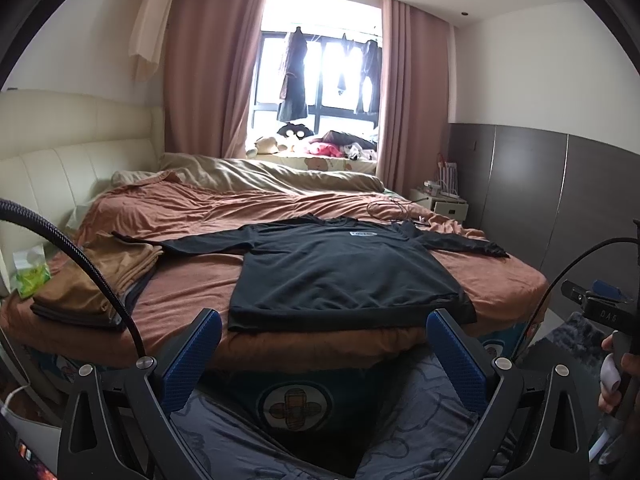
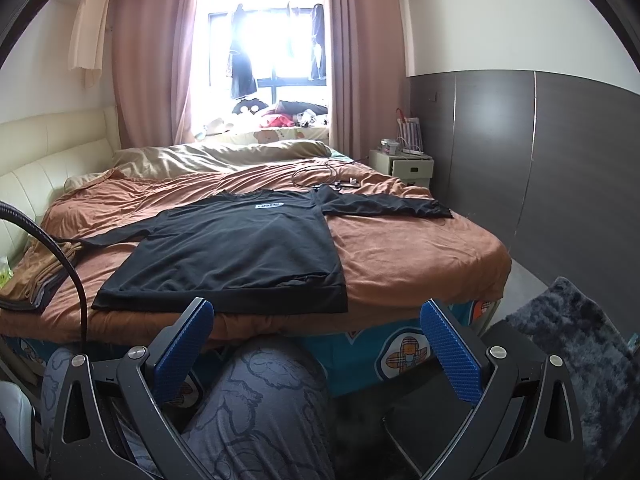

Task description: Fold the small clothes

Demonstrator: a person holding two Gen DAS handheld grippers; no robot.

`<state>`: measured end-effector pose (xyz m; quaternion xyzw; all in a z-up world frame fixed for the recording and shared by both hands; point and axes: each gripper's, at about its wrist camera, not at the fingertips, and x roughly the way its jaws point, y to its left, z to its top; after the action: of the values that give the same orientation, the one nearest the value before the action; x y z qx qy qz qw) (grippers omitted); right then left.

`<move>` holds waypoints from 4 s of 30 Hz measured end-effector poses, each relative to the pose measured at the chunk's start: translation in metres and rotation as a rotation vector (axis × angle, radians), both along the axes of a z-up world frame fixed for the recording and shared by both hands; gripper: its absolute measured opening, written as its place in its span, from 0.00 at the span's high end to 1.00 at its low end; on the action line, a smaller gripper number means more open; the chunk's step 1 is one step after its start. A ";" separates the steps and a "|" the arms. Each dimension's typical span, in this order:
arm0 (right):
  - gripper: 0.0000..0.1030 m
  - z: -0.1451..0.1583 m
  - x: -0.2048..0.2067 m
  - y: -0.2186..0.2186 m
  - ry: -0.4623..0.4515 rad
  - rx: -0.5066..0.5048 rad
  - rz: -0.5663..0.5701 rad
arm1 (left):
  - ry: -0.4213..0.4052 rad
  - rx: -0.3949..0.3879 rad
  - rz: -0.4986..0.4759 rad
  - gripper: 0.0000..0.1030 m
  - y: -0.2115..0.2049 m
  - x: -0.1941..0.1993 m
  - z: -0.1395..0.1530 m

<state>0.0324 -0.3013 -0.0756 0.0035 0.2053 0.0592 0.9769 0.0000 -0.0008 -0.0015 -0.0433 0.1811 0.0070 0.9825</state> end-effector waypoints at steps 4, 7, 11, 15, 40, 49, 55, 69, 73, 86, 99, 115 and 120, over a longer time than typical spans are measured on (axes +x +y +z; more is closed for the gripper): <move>0.00 0.001 0.000 0.001 -0.001 -0.002 -0.003 | 0.000 0.004 -0.004 0.00 -0.001 0.001 -0.001; 0.00 0.002 0.000 0.001 -0.005 0.000 -0.008 | -0.004 0.006 -0.007 0.00 -0.002 0.000 -0.002; 0.00 0.001 -0.001 0.001 -0.013 -0.004 -0.014 | -0.007 0.006 -0.011 0.00 -0.003 0.000 -0.002; 0.00 0.000 -0.001 0.001 -0.014 -0.003 -0.019 | -0.009 0.006 -0.013 0.00 -0.002 0.000 -0.002; 0.00 0.000 0.001 -0.001 -0.020 -0.007 -0.020 | -0.022 -0.005 -0.015 0.00 0.002 0.000 -0.002; 0.00 0.002 0.009 0.003 -0.018 -0.007 -0.023 | -0.017 -0.017 -0.014 0.00 0.007 0.006 -0.005; 0.00 0.002 0.026 0.011 -0.009 -0.017 -0.019 | -0.016 -0.007 -0.006 0.00 0.014 0.017 -0.007; 0.00 -0.001 0.090 0.029 0.048 -0.016 -0.007 | 0.064 -0.001 0.031 0.00 0.038 0.080 -0.018; 0.00 -0.002 0.113 0.034 0.066 -0.019 -0.013 | 0.087 -0.001 0.032 0.00 0.044 0.102 -0.021; 0.00 -0.002 0.190 0.061 0.148 0.002 -0.016 | 0.149 -0.008 0.029 0.00 0.062 0.180 -0.027; 0.00 -0.002 0.270 0.087 0.227 0.005 0.028 | 0.237 -0.040 0.079 0.00 0.088 0.247 -0.037; 0.00 -0.003 0.366 0.136 0.262 0.006 0.103 | 0.317 -0.042 0.209 0.00 0.151 0.312 -0.041; 0.00 -0.008 0.391 0.158 0.276 -0.005 0.123 | 0.340 -0.034 0.244 0.00 0.174 0.331 -0.047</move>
<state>0.4236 -0.1435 -0.0831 -0.0033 0.3376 0.1175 0.9339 0.3308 0.1727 -0.0482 -0.0798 0.3376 0.1302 0.9288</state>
